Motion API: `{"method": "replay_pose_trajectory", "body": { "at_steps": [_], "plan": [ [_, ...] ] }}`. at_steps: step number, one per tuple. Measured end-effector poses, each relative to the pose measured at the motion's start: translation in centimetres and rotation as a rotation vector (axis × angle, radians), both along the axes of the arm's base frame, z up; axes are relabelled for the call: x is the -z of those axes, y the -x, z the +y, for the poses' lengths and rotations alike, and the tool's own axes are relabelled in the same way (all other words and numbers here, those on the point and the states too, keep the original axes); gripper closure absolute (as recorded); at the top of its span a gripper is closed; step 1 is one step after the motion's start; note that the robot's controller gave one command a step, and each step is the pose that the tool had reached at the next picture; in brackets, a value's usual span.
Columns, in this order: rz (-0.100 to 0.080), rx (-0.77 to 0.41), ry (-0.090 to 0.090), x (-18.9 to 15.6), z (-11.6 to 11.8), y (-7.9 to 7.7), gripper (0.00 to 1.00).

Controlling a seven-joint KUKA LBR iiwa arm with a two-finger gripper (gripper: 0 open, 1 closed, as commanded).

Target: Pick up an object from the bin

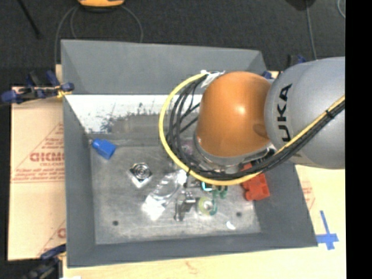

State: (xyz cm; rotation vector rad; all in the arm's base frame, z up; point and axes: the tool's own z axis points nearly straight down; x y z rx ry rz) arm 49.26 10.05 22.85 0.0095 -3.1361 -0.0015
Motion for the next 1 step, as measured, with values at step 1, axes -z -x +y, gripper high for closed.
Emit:
{"method": "replay_pose_trajectory", "body": {
  "at_steps": [1],
  "plan": [
    [-0.012,-0.11,0.0,14.61,-3.45,-6.98,0.0]
  ]
}}
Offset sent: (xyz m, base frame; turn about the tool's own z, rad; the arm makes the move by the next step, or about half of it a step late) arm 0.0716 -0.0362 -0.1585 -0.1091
